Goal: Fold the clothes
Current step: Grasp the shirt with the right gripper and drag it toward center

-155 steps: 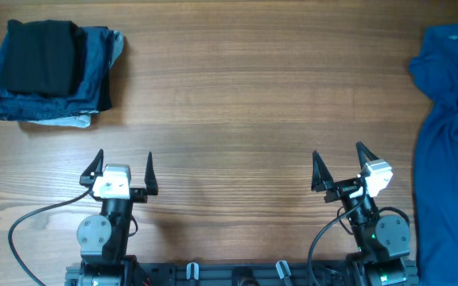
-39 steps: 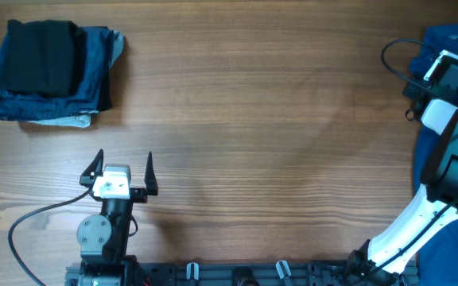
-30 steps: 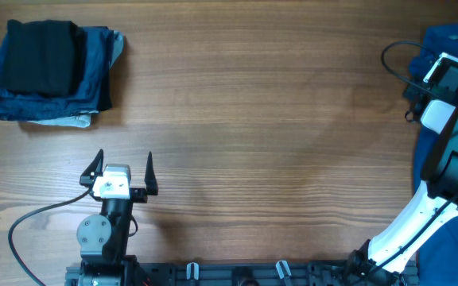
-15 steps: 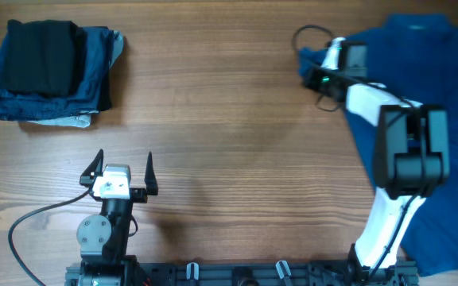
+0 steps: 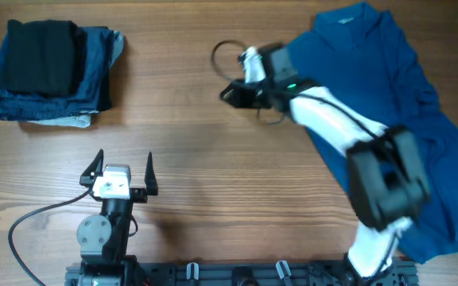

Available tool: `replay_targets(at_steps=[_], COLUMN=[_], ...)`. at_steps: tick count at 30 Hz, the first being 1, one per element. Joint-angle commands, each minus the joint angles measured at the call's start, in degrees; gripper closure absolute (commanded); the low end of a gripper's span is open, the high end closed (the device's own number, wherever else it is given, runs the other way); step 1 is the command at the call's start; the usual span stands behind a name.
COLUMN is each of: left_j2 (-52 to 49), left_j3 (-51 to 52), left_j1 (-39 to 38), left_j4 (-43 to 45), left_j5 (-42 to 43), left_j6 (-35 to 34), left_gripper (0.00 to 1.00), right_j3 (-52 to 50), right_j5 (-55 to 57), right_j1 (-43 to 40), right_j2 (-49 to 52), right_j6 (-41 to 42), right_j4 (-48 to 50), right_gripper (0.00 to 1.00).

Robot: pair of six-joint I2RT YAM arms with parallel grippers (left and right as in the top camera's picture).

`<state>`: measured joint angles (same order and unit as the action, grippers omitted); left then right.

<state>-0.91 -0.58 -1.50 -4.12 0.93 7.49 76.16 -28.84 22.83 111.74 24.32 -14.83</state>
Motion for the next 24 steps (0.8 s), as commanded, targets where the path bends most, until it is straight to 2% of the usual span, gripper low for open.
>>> replay_targets(at_steps=[1, 2, 4, 6, 9, 24], left_j2=[0.2, 0.2, 0.2, 0.2, 0.2, 0.2], left_j3=[0.2, 0.2, 0.2, 0.2, 0.2, 0.2], left_j1=[-0.3, -0.3, -0.3, -0.3, -0.3, -0.3], left_j4=[-0.2, -0.2, -0.2, -0.2, -0.2, -0.2], left_j5=[0.7, 0.7, 0.7, 0.7, 0.7, 0.7], left_j6=[1.1, 1.1, 1.1, 1.1, 1.1, 1.1], left_gripper=[0.0, 0.0, 0.0, 0.0, 0.0, 0.0], right_j3=[2.2, 2.2, 2.2, 2.2, 2.1, 2.1], right_j5=[15.6, 19.4, 22.9, 22.9, 22.9, 22.9], right_j1=[-7.5, -10.4, -16.7, -21.8, -24.6, -24.7], right_j2=[-13.1, -15.5, -17.7, -17.5, -17.5, -17.5], right_j6=[-6.1, -6.5, -6.5, -6.2, -6.2, -6.2], right_j4=[-9.1, -12.4, -15.8, -16.5, -16.2, -16.3], right_gripper=[0.62, 0.5, 0.02, 0.0, 0.01, 0.0])
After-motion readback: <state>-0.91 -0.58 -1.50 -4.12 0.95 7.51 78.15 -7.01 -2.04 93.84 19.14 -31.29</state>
